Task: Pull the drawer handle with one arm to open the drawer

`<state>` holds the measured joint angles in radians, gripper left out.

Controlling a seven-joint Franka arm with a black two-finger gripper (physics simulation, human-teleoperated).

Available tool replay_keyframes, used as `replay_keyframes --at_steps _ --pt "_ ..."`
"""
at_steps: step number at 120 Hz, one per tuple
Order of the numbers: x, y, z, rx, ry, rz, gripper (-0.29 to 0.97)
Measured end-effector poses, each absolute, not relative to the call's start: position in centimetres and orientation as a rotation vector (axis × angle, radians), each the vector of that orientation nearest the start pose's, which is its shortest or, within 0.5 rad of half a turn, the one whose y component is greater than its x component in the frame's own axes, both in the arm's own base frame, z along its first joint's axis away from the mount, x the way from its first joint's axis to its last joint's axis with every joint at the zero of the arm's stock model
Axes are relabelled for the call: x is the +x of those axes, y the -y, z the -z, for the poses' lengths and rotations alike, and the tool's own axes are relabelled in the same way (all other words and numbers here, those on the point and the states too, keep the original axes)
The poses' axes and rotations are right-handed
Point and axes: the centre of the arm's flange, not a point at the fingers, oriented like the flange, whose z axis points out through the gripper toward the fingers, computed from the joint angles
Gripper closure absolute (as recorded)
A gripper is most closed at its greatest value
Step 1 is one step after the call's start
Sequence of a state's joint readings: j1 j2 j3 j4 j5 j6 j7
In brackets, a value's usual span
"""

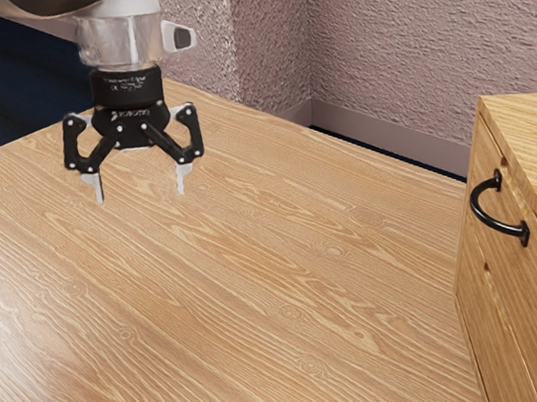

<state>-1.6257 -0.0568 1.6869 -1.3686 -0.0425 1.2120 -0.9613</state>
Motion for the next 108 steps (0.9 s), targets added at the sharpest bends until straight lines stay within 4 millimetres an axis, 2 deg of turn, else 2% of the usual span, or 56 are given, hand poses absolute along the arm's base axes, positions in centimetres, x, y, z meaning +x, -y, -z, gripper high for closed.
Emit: replay_keyframes --at_steps 41,43,47,52,55,62,70,75,92,108 --pt "52.1 -4.8 -69.0 -2.536 1.896 -0.208 0.00" --pt "52.0 -4.8 -69.7 -2.532 1.915 -0.187 0.00" --pt "51.4 -4.8 -72.4 -2.532 1.959 -0.110 0.00" --pt "49.9 -4.4 -77.5 -2.560 2.008 0.023 0.00" --pt "49.0 -3.6 -79.7 -2.581 2.017 0.078 0.00" --pt "47.4 -0.5 -82.0 -2.630 1.972 0.094 0.00" --pt "46.3 3.4 -82.5 -2.685 1.879 0.046 0.00" --pt "45.8 4.4 -82.5 -2.698 1.843 0.011 0.00" --pt "45.5 1.6 -82.2 -2.617 1.922 -0.040 0.00" --pt "45.5 2.7 -82.5 -2.659 1.894 -0.027 0.00"
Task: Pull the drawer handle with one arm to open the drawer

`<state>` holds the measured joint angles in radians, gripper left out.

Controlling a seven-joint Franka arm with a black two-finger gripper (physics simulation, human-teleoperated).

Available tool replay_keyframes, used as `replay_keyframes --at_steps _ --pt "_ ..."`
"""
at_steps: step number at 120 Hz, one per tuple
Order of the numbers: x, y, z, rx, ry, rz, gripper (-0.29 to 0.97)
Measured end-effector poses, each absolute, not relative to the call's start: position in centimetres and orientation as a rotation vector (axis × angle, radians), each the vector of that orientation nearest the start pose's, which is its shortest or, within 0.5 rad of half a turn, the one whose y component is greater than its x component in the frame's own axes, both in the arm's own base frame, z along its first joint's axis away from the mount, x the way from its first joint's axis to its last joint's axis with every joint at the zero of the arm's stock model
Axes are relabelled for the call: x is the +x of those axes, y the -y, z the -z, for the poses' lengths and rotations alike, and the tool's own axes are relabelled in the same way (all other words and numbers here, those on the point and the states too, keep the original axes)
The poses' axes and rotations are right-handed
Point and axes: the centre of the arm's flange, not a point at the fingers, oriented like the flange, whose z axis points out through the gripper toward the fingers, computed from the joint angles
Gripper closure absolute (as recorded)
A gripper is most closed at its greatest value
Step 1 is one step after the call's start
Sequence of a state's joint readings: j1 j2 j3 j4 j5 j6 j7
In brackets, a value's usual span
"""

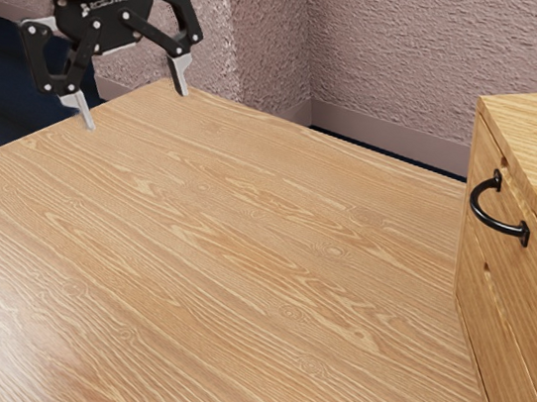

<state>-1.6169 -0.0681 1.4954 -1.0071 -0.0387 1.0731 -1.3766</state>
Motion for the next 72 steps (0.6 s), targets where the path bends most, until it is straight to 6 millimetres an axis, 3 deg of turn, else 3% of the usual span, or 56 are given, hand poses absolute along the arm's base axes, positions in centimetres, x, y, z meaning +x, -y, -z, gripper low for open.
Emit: replay_keyframes --at_steps 28,44,56,62,68,72 --pt "46.0 6.3 -82.3 -2.780 1.757 0.014 0.00" --pt "46.6 5.0 -81.8 -2.769 1.771 0.014 0.00" --pt "46.7 5.1 -81.7 -2.783 1.754 0.017 0.00" --pt "46.9 5.1 -81.3 -2.870 1.696 -0.049 0.00" --pt "47.9 1.5 -79.9 -2.969 1.683 -0.179 0.00" --pt "48.6 1.4 -79.2 -3.053 1.607 -0.224 0.00"
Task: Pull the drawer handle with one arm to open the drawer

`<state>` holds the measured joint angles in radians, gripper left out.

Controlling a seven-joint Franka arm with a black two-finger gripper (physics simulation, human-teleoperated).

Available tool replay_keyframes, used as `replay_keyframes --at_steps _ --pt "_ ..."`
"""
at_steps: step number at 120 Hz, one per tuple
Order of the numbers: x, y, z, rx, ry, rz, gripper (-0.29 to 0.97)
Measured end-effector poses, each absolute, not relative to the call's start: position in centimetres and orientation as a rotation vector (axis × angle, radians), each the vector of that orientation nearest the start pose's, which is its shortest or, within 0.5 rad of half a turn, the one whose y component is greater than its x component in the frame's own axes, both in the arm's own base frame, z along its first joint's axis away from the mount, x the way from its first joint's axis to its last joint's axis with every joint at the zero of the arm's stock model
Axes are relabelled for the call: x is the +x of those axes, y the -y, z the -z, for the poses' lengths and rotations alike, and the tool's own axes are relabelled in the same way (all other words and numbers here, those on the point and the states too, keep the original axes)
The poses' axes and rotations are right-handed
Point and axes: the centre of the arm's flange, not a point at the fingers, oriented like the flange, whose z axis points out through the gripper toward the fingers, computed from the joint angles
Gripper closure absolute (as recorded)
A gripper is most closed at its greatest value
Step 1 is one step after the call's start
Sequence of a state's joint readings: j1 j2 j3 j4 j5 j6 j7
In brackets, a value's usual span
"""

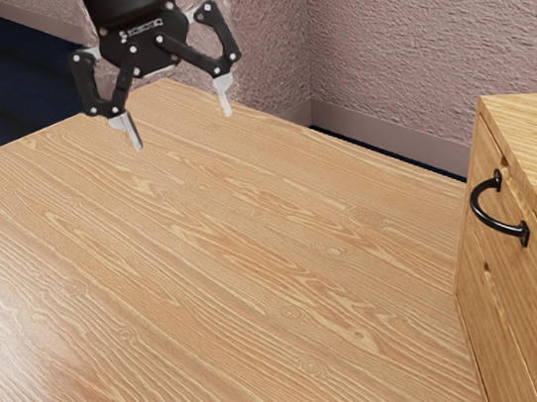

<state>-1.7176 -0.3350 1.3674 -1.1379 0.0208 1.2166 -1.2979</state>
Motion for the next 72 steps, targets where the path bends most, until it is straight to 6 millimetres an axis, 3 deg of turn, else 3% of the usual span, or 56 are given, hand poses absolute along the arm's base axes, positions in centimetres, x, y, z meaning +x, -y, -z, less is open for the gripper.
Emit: replay_keyframes --at_steps 12,22,35,50,72 --pt "50.2 5.5 -78.2 -3.217 1.370 -0.209 0.00" --pt "51.4 7.8 -77.7 -3.290 1.280 -0.128 0.00" --pt "55.0 9.5 -74.8 -3.317 1.256 -0.043 0.00" --pt "58.0 10.7 -73.1 -3.442 1.190 0.018 0.01" --pt "59.9 11.3 -72.9 -3.506 1.151 0.196 0.09"
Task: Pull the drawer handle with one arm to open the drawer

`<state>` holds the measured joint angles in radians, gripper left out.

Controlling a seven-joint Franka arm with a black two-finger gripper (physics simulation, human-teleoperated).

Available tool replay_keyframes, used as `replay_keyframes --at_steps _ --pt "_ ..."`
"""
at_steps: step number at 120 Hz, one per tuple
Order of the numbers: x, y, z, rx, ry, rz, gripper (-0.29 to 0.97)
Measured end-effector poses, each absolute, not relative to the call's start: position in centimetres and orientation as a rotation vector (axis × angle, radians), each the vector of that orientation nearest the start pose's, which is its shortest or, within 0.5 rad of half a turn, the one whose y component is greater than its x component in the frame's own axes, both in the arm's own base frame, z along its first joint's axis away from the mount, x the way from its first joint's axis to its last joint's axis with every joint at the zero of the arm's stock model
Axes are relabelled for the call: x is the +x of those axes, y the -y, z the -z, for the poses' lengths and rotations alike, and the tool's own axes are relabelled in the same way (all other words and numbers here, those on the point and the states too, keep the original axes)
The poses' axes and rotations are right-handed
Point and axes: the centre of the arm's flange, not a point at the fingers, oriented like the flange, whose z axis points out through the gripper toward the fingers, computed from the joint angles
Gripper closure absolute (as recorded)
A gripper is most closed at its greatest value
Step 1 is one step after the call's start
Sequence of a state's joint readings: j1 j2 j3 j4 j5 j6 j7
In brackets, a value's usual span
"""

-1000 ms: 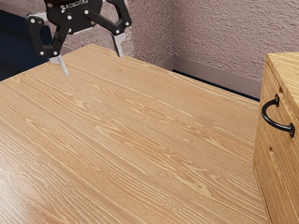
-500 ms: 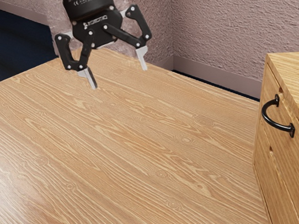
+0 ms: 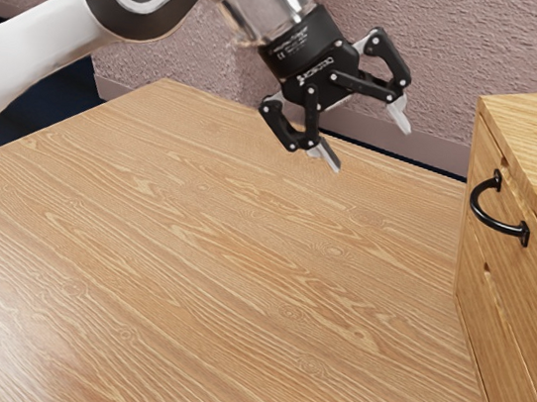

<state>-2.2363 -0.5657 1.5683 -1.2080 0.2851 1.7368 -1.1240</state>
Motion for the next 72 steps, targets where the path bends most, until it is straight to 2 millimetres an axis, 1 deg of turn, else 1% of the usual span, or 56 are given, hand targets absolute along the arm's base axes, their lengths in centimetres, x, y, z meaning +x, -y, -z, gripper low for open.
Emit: replay_keyframes --at_steps 11,19,30,46,53,61,72 --pt "60.3 11.1 -73.0 2.475 -0.790 -0.225 0.14" --pt "60.7 10.9 -72.8 2.484 -0.779 -0.265 0.20" --pt "60.8 11.2 -72.5 2.494 -0.761 -0.287 0.26" --pt "61.0 11.5 -72.5 2.491 -0.741 -0.320 0.31" --pt "61.0 11.9 -72.7 2.483 -0.728 -0.335 0.33" --pt "60.7 13.1 -72.8 2.480 -0.704 -0.347 0.34" --pt "60.5 14.5 -72.2 2.490 -0.706 -0.357 0.35"
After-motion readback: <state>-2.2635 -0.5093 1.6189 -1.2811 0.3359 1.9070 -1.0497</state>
